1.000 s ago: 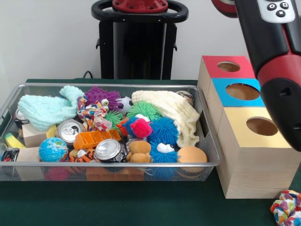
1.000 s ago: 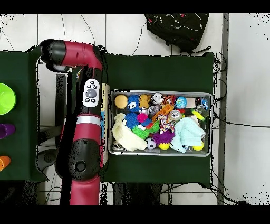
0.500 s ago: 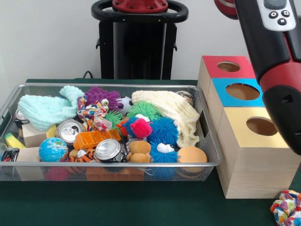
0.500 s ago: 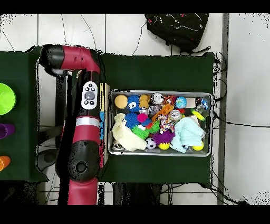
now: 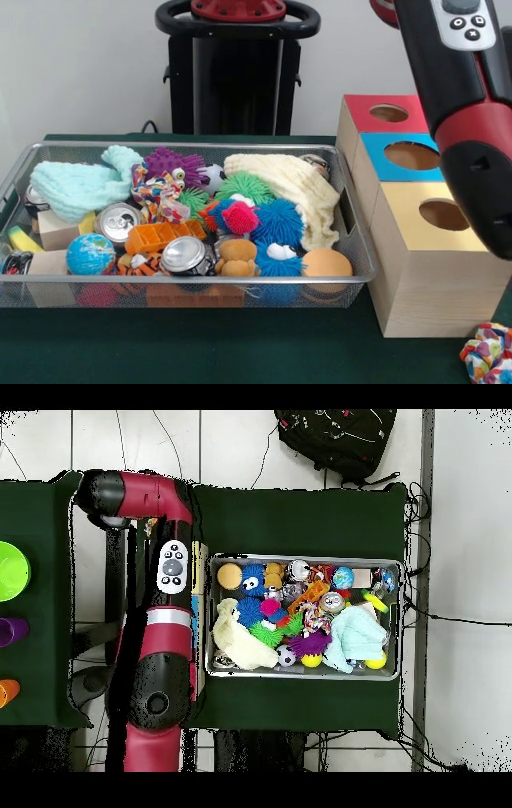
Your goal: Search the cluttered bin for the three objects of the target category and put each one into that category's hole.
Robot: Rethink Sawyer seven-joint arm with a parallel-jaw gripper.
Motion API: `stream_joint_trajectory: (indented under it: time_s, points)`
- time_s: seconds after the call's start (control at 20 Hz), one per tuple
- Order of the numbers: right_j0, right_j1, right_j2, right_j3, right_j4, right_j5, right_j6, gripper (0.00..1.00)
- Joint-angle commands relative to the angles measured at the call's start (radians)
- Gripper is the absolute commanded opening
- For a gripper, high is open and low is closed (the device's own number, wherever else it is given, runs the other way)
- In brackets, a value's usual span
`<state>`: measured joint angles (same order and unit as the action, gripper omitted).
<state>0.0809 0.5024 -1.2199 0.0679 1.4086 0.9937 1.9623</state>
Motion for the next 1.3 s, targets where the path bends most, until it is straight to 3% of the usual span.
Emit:
stream_joint_trajectory:
  time_s: [0.05, 0.95, 1.1, 1.3]
  points:
    - [0.047, -0.132, 0.163, 0.261, -0.166, 0.104, 0.101, 1.00]
    - [0.053, -0.142, 0.298, 0.264, -0.278, 0.052, 0.102, 1.00]
    - [0.074, -0.184, 0.345, 0.318, -0.318, 0.061, 0.086, 1.00]
    - [0.121, -0.284, 0.424, 0.461, -0.387, 0.069, 0.049, 1.00]
